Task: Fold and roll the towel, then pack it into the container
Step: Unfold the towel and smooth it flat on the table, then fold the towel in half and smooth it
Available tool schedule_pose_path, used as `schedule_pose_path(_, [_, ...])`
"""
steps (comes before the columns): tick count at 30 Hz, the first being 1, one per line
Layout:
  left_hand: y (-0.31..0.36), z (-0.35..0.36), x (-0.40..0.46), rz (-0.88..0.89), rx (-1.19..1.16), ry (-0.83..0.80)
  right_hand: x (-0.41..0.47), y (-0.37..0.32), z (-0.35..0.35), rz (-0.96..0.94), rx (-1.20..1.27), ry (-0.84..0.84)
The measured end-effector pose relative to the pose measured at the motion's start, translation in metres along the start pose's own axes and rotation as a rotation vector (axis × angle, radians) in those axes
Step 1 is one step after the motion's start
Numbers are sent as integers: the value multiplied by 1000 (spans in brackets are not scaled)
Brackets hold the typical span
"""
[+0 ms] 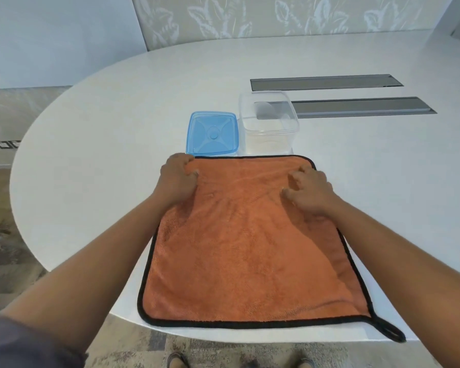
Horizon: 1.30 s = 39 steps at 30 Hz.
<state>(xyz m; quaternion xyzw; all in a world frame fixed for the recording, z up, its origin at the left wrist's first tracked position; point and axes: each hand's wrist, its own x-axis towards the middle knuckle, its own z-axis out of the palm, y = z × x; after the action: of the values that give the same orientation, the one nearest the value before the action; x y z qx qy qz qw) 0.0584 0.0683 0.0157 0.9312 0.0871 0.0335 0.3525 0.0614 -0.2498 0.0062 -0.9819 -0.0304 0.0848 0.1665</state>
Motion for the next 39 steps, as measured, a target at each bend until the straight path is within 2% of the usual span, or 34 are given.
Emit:
schedule_pose_path(4, [-2,-10,25,-85,122,-13,25,10,-9,69,219,123])
schedule_pose_path(10, [-1,-12,50,-238,230,-98,48,18,-21,214,367,134])
schedule_pose_path(14, [2,-18,60,-341,27,-193,56,22,-29,291,451,36])
schedule_pose_path(17, [-1,-21,62,-400,-78,-197,60,23,-31,313,482,12])
schedule_pose_path(21, [-4,-22,58,-307,-9,-128,57,20,-35,279,401,17])
schedule_pose_path(25, [-1,-31,53,-184,4,-17,53,17,-40,215,271,127])
schedule_pose_path(28, [6,-37,53,-200,-173,22,53,14,-47,211,286,195])
schedule_pose_path(31, [13,-40,50,-220,-433,74,51,10,-57,208,435,268])
schedule_pose_path(35, [12,-44,46,-110,-486,185,42,4,-65,156,768,363])
schedule_pose_path(39, [9,-48,39,-59,-588,229,30,2,-69,127,1032,378])
